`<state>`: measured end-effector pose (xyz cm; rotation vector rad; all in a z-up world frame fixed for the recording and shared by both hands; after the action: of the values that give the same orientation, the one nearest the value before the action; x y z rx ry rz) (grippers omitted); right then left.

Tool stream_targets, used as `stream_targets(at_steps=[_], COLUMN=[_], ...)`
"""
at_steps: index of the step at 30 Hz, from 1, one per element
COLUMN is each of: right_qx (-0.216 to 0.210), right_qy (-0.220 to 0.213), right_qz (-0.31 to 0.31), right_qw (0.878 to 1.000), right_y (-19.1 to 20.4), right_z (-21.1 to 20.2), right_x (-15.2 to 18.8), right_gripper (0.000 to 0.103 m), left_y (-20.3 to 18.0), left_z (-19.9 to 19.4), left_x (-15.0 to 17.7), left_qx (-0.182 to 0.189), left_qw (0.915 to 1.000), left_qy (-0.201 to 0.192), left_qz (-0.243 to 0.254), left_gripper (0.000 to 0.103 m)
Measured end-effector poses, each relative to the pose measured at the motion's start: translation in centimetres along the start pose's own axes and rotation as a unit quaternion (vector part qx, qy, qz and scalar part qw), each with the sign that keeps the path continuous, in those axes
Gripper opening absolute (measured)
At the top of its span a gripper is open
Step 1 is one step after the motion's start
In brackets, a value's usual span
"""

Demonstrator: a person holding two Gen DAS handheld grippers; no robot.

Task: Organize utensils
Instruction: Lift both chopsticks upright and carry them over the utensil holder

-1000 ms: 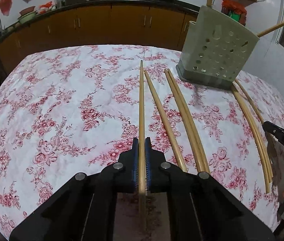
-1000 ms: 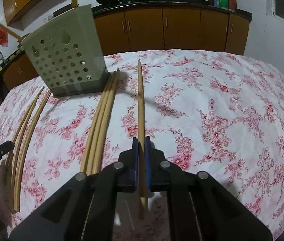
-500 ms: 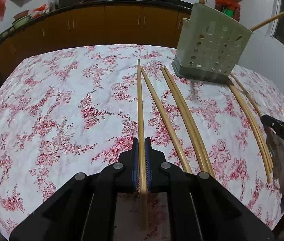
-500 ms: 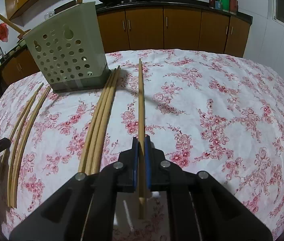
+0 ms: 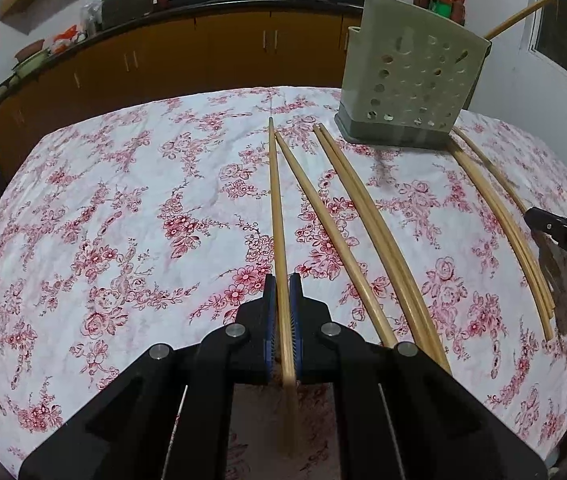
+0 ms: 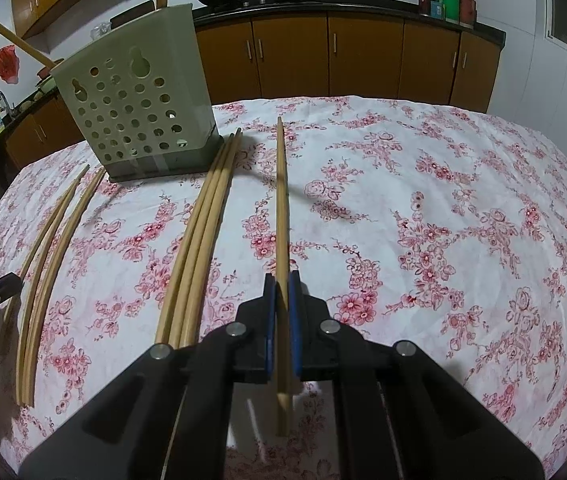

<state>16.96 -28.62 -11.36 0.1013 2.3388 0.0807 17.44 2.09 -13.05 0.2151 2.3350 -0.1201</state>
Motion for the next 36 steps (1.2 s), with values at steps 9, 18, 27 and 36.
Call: stream_targets(at_steps=[9,18,27,36], right_qx=[-0.005,-0.011,-0.019,-0.021], right_qy=[0.0,-0.067,-0.164,-0.211], right_qz=[0.004,0.017,0.038,0.043], right_qw=[1.0,0.998,0.986,0.976], right_y=[-0.1,-0.4,-1.3,-1.3], right_z=[-0.1,-3.2,-8.8,-11.9], right_x=[0.1,-2.2,-6.7,-8.8], right_gripper=[0.008,0.008,0.008,0.008], left_y=[-0.1,0.4,1.8,2.9], left_z=[0.0,-0.6,-4.9,-9.3], left_x=[0.1,-0.9,-5.6,-9.8], left_qx=[-0.005,0.004,0.017,0.016], left_qw=[1.0,0.9996,0.9924,0.9788], left_qy=[0.0,-0.017,-0.101,-0.18], left_qz=[0.002,-0.022,-0.069,-0.096], left_gripper=[0.008,0.007,0.007,0.007])
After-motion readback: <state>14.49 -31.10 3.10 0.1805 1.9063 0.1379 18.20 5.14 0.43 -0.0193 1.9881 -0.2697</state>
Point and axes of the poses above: each gripper's, at about its wrist camera, not at the fingertips, and z roughly the way its jaws point, y to its left, x to its underside, the point moved 5 cm from there along z, roughly the way its jaws point, and after that the axes turned 7 degrees about -y, right-handed, at the moved point
